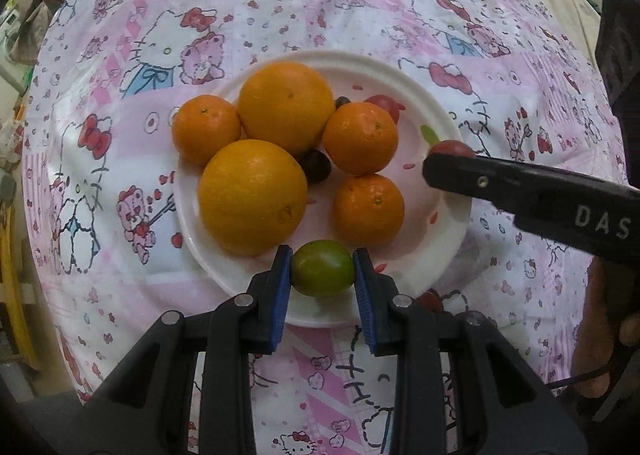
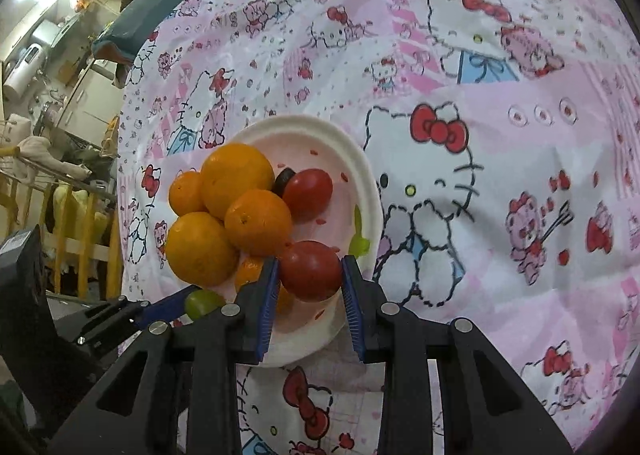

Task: Organize fruits
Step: 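Carry the lime and the tomato over the plate with both grippers, then lower both fruits onto the plate and open both grippers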

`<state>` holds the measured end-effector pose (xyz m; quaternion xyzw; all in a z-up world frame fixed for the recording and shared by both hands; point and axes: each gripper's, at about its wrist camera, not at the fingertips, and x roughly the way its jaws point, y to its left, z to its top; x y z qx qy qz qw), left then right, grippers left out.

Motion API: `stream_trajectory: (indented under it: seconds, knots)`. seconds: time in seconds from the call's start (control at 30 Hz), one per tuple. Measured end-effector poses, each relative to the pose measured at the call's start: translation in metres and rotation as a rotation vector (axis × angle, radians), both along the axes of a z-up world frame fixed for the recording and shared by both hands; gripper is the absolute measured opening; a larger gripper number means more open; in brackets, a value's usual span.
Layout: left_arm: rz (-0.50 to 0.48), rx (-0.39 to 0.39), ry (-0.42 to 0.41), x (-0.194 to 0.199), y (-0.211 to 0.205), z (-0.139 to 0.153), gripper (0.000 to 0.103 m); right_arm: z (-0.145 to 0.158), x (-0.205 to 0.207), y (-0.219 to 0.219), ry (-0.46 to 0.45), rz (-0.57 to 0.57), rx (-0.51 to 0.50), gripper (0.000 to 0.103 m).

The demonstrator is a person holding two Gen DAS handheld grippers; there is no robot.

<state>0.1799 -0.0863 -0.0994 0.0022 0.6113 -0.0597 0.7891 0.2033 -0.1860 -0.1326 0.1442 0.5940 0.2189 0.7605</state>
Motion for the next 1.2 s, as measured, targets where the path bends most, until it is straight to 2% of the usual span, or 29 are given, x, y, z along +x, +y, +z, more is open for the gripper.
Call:
stream_trajectory:
  seconds: [0.27, 0.57, 0.63, 0.67, 0.87, 0.93, 1.0, 1.07, 1.2]
  knots:
    - [0.016, -0.001, -0.005, 0.003, 0.002, 0.000, 0.027, -0.004, -0.001, 0.004, 0.016, 0.012, 0.000, 0.034]
    - [0.026, -0.010, 0.001, 0.003, 0.005, -0.001, 0.027, 0.004, 0.000, 0.003, 0.007, 0.004, 0.062, 0.036]
    - [0.026, -0.010, 0.001, 0.003, 0.005, -0.001, 0.027, 0.005, 0.002, 0.000, 0.016, -0.007, 0.077, 0.052]
    - [0.026, -0.011, 0.002, 0.003, 0.005, -0.001, 0.027, 0.006, 0.003, -0.003, 0.015, -0.018, 0.087, 0.056]
    - [0.036, -0.017, 0.009, 0.003, 0.007, -0.001, 0.028, 0.018, 0.005, -0.027, -0.005, -0.110, 0.134, 0.058]
    - [0.041, -0.028, 0.018, 0.003, 0.007, -0.001, 0.036, 0.021, 0.005, -0.033, -0.009, -0.132, 0.138, 0.059]
    - [0.044, -0.059, 0.020, 0.002, 0.007, 0.001, 0.062, 0.023, 0.006, -0.037, -0.004, -0.151, 0.153, 0.059]
    - [0.047, -0.062, 0.002, 0.000, 0.006, 0.005, 0.074, 0.024, 0.007, -0.040, 0.002, -0.162, 0.171, 0.059]
    - [0.042, -0.091, -0.011, -0.004, 0.007, 0.017, 0.076, 0.026, 0.007, -0.041, -0.004, -0.166, 0.167, 0.059]
